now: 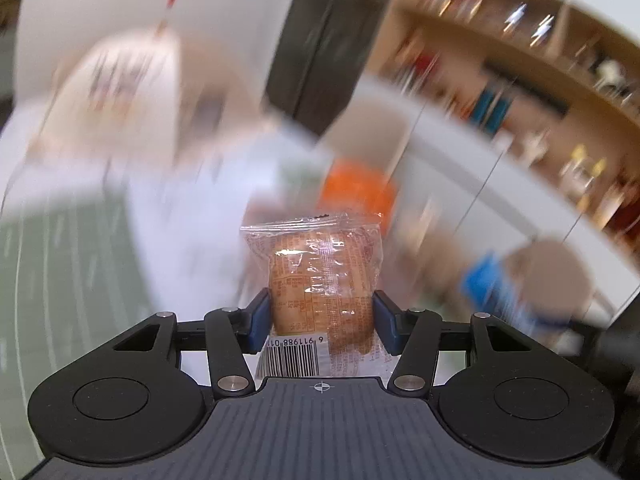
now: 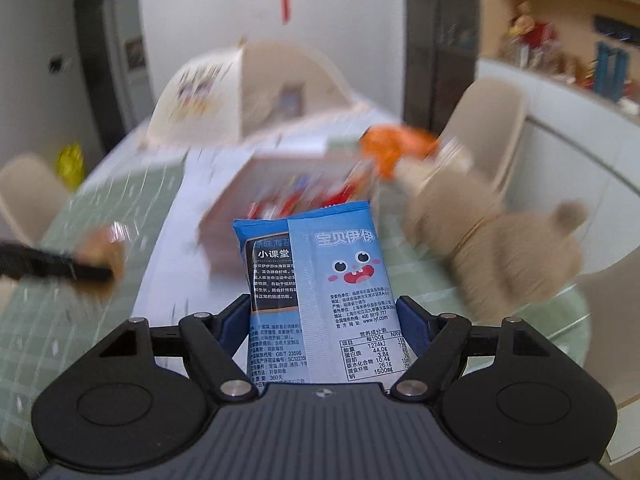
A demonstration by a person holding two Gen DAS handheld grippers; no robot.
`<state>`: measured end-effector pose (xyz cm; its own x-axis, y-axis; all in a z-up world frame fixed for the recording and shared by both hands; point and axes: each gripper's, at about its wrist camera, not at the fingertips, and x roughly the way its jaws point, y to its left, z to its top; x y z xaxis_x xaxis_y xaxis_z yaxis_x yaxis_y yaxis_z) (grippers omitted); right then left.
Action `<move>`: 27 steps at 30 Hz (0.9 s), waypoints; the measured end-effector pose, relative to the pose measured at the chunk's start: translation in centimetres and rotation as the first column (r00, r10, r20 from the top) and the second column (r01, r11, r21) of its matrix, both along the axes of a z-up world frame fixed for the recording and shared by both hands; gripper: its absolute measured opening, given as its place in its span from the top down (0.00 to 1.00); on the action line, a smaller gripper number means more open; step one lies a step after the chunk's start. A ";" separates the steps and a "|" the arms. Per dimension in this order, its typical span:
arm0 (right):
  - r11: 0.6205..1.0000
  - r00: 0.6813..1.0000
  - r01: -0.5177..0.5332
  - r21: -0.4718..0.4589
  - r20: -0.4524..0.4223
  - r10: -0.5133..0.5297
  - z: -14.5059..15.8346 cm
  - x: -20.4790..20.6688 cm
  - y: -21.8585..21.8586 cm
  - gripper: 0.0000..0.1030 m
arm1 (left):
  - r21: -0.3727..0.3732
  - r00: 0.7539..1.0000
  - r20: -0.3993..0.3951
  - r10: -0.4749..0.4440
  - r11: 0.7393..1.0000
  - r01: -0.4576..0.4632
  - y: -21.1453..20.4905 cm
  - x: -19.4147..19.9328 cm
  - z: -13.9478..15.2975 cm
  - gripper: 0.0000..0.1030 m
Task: Organize snacks
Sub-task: 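Carry the bread and blue packet over the pink box and open both tools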
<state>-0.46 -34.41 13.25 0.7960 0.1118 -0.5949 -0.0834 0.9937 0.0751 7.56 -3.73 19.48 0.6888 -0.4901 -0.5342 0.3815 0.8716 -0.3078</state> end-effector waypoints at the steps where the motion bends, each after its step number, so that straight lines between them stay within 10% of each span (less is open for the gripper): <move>1: 1.000 1.000 0.010 0.015 0.019 -0.010 0.7 0.1 -0.4 0.25 | -0.010 0.999 0.032 -0.012 1.000 0.013 -0.6 1.3 2.0 0.43; 8: 0.999 0.996 0.029 0.024 0.079 -0.031 2.5 1.4 -0.7 0.23 | -0.113 0.999 -0.030 -0.024 0.993 0.020 -3.6 12.1 7.5 0.45; 16: 0.998 0.998 0.062 0.011 0.000 -0.062 0.3 1.9 -1.3 0.23 | -0.107 0.994 -0.111 0.017 0.994 -0.029 -0.8 7.0 -1.0 0.45; 27: 0.998 0.989 -0.056 0.017 0.136 0.054 10.2 13.4 1.9 0.11 | -0.015 0.980 -0.177 0.086 0.996 -0.090 -0.5 2.8 -6.6 0.45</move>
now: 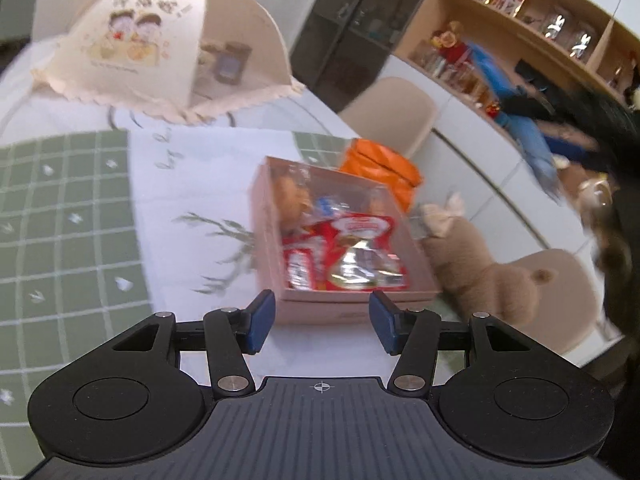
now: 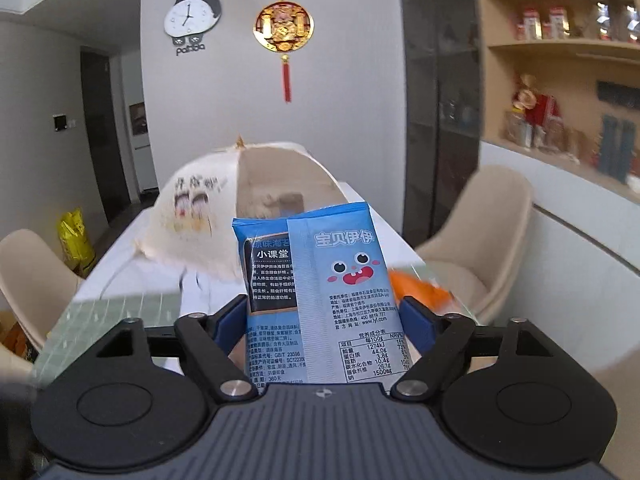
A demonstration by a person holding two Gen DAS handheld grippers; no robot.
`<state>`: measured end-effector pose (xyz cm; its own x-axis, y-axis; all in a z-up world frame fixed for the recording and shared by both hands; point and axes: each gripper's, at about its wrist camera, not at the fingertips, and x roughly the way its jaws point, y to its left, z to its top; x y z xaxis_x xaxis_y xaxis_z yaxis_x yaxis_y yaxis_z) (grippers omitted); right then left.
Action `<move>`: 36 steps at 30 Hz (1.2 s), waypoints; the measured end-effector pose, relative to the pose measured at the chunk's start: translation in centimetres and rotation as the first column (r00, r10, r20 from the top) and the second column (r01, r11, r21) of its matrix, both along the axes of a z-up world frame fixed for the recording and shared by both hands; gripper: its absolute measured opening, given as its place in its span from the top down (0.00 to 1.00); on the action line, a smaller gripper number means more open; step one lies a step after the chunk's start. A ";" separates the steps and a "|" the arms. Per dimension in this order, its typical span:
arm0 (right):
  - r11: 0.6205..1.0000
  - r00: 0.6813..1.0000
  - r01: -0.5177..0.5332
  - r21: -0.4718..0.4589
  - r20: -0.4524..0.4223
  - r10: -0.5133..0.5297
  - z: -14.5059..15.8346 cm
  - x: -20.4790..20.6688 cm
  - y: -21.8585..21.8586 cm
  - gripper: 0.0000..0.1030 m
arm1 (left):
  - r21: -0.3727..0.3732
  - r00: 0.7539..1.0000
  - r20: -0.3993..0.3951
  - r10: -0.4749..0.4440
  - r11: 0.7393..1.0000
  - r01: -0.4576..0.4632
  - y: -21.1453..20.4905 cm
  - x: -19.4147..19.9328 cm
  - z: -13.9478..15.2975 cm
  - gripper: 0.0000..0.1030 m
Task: Organize snacks
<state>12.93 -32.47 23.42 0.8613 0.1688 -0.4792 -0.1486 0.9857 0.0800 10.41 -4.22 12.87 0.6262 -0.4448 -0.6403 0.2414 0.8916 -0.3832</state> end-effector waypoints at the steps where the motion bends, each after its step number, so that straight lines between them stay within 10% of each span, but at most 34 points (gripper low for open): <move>1: 1.000 0.999 -0.022 0.008 -0.038 0.022 -0.1 2.0 0.2 0.11 | 0.025 1.000 0.008 0.014 1.000 -0.015 0.2 -0.2 -0.2 0.45; 5: 1.000 0.990 0.003 0.014 -0.144 -0.001 -3.2 5.4 0.5 0.11 | 0.074 0.998 -0.017 0.052 0.996 -0.051 1.6 -1.3 -2.0 0.45; 21: 0.997 0.936 0.003 -0.079 -0.351 -0.031 -22.2 -3.9 3.8 0.11 | 0.247 0.999 0.015 0.038 0.968 -0.041 -2.7 -4.1 -10.7 0.44; 36: 0.988 0.970 0.107 -0.109 -0.208 -0.128 -24.3 -6.4 3.9 0.00 | 0.328 0.977 0.205 0.061 0.936 -0.127 -5.4 -4.9 -12.3 0.42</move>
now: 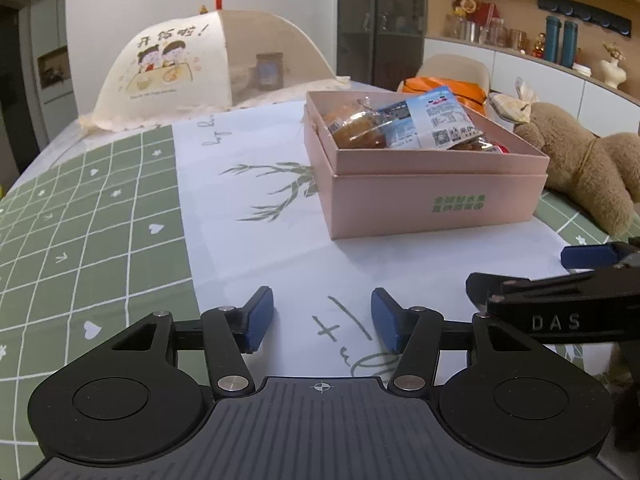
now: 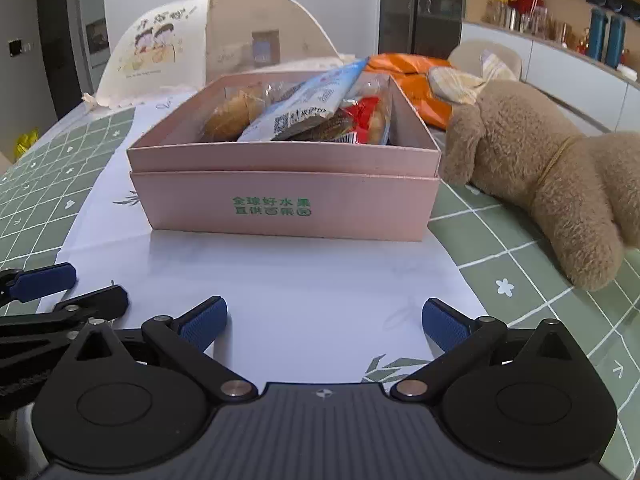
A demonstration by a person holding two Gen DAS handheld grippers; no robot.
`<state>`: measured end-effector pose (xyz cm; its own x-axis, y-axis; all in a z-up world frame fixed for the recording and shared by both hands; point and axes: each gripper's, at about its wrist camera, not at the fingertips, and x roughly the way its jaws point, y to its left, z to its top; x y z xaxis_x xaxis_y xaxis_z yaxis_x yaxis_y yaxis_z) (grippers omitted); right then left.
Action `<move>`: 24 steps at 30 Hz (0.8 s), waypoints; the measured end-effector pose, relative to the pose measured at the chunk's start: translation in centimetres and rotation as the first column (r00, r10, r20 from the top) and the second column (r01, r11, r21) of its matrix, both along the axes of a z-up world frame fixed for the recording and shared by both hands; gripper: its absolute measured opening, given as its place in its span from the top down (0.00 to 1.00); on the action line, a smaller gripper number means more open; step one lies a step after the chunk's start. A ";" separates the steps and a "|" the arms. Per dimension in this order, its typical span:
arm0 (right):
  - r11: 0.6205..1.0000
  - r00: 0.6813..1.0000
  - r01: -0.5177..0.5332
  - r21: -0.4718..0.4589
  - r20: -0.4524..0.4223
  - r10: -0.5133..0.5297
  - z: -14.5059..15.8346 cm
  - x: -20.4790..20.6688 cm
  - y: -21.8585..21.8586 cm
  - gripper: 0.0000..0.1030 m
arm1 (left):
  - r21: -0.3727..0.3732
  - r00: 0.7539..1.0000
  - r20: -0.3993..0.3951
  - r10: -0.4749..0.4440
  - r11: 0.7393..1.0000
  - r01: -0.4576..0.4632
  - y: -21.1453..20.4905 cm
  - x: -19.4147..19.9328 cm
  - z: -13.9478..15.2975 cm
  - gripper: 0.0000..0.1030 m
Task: Organize snacks
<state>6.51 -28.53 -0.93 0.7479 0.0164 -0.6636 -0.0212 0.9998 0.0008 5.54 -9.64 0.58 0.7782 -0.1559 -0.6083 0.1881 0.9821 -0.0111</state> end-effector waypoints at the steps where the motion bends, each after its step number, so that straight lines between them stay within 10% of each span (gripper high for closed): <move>1: 1.000 1.000 -0.003 0.000 0.008 0.003 0.0 0.0 -0.1 0.00 | 0.005 1.000 0.002 -0.004 1.000 0.004 0.0 0.0 0.0 0.42; 24: 1.000 1.000 -0.009 0.004 0.028 0.009 -0.3 0.2 -0.4 0.00 | -0.005 1.000 0.005 -0.015 1.000 0.015 0.2 -0.1 -0.1 0.42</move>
